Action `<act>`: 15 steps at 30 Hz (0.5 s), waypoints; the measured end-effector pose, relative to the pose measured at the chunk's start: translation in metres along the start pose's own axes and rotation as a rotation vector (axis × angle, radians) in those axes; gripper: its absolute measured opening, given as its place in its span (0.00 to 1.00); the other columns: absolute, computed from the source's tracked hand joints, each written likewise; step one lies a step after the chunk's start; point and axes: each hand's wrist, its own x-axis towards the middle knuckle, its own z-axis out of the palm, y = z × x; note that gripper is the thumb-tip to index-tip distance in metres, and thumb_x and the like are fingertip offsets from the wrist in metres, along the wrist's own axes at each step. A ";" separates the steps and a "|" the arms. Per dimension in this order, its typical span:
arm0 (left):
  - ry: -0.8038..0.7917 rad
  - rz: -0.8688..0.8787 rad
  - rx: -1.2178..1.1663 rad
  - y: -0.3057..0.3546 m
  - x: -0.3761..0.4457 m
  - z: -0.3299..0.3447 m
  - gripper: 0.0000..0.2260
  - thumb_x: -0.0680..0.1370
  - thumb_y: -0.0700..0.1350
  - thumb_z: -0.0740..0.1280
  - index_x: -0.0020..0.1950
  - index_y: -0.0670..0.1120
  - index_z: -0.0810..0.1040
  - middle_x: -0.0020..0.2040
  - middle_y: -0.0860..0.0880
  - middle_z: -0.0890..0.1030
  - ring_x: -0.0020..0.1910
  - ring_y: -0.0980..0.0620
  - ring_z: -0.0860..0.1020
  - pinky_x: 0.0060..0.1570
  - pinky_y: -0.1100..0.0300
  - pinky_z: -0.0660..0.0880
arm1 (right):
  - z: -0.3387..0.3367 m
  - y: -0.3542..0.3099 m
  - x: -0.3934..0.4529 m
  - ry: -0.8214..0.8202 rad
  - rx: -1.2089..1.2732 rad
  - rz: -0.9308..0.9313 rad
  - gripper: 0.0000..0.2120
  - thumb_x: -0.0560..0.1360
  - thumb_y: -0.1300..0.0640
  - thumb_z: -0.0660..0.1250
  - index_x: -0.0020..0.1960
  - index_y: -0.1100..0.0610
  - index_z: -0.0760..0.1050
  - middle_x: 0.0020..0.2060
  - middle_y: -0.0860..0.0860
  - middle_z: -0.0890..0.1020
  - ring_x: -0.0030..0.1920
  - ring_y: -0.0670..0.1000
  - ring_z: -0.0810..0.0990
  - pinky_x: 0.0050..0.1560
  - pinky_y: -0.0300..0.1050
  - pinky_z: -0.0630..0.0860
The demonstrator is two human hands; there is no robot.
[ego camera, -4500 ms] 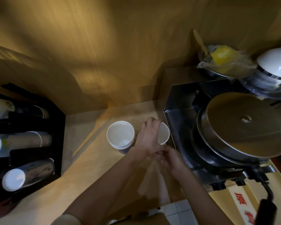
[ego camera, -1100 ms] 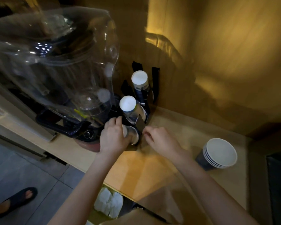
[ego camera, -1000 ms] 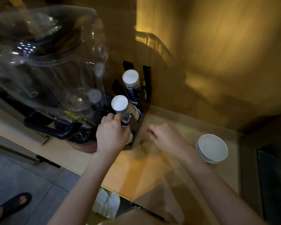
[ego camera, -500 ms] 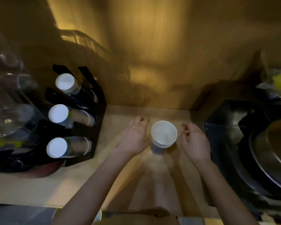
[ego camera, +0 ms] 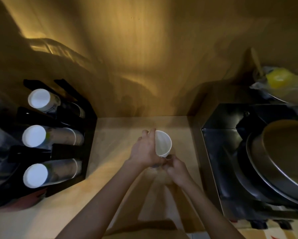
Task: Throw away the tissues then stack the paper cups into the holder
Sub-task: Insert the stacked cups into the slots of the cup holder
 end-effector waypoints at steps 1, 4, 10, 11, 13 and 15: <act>0.030 0.002 -0.020 -0.001 0.000 -0.004 0.46 0.60 0.54 0.77 0.71 0.47 0.55 0.65 0.44 0.66 0.61 0.40 0.71 0.52 0.48 0.73 | 0.002 -0.005 0.001 -0.014 0.104 0.044 0.04 0.73 0.64 0.63 0.46 0.60 0.75 0.38 0.54 0.80 0.39 0.52 0.79 0.43 0.45 0.73; 0.163 0.018 -0.116 -0.005 -0.006 -0.019 0.46 0.59 0.53 0.77 0.70 0.48 0.56 0.63 0.45 0.66 0.59 0.41 0.73 0.49 0.50 0.73 | 0.005 -0.026 0.002 -0.102 0.447 0.225 0.13 0.77 0.62 0.55 0.38 0.61 0.73 0.25 0.54 0.81 0.24 0.48 0.80 0.31 0.41 0.74; 0.559 0.070 -0.428 -0.016 -0.032 -0.045 0.45 0.58 0.48 0.78 0.69 0.46 0.58 0.62 0.54 0.63 0.60 0.57 0.66 0.53 0.71 0.67 | 0.011 -0.082 -0.011 -0.511 1.160 0.283 0.26 0.75 0.43 0.55 0.48 0.63 0.80 0.44 0.63 0.85 0.42 0.61 0.85 0.49 0.57 0.74; 0.601 0.060 -0.484 -0.021 -0.037 -0.047 0.45 0.58 0.48 0.79 0.69 0.46 0.58 0.61 0.55 0.63 0.59 0.60 0.65 0.52 0.77 0.64 | 0.013 -0.090 -0.014 -0.590 1.220 0.253 0.27 0.73 0.40 0.56 0.53 0.62 0.80 0.51 0.62 0.84 0.48 0.61 0.84 0.52 0.57 0.75; 0.657 0.044 -0.575 -0.032 -0.046 -0.050 0.46 0.56 0.52 0.77 0.68 0.49 0.57 0.61 0.54 0.64 0.59 0.62 0.65 0.54 0.82 0.62 | 0.020 -0.108 -0.016 -0.712 1.265 0.176 0.31 0.69 0.37 0.61 0.62 0.59 0.75 0.60 0.60 0.79 0.58 0.60 0.80 0.57 0.57 0.75; 0.701 0.034 -0.619 -0.044 -0.056 -0.055 0.44 0.56 0.57 0.75 0.66 0.55 0.54 0.62 0.51 0.66 0.61 0.60 0.68 0.58 0.76 0.65 | 0.030 -0.127 -0.018 -0.801 1.229 0.125 0.35 0.67 0.38 0.68 0.66 0.58 0.71 0.63 0.59 0.77 0.62 0.59 0.77 0.59 0.56 0.75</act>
